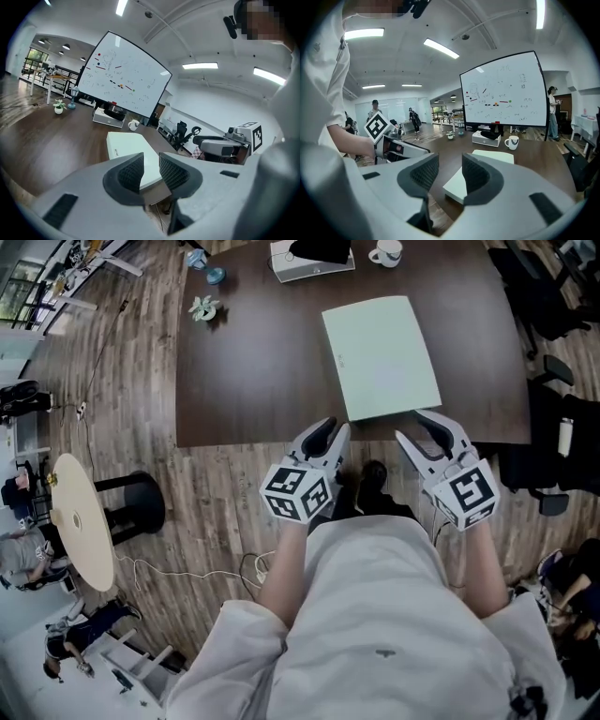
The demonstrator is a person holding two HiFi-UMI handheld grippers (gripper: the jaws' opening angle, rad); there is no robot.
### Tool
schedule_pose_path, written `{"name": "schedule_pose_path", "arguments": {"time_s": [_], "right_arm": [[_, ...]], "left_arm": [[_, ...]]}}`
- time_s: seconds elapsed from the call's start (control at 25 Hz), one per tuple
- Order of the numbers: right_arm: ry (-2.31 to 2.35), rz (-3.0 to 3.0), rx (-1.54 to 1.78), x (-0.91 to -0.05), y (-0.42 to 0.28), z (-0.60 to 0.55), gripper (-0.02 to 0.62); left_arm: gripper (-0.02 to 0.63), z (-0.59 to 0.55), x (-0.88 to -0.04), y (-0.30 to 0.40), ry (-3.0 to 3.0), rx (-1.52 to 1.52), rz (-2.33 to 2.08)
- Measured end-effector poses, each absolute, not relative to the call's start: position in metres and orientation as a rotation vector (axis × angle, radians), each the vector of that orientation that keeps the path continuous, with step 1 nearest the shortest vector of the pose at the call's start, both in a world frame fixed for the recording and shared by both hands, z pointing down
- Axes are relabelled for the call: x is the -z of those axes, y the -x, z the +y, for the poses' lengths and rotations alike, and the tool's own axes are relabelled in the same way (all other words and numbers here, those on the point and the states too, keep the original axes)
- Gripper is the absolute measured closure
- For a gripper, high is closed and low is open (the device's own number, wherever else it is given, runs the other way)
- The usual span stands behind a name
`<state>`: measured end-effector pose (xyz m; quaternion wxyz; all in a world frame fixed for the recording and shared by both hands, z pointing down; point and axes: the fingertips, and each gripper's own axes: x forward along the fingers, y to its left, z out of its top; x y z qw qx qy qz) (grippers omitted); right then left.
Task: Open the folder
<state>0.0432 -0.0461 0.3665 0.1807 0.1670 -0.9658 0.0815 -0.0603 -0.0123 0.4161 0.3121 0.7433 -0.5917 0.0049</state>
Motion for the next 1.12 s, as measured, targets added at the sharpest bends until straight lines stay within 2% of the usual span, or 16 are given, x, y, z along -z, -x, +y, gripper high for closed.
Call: {"name": "schedule_pose_path", "arguments": {"time_s": [1.12], "right_arm": [[-0.508,-2.569,-0.354,-0.441,-0.037,-0.037,0.446]], "left_arm": [[0.520,-0.026,-0.525,0.073,-1.828,-0.035,-1.383]]}}
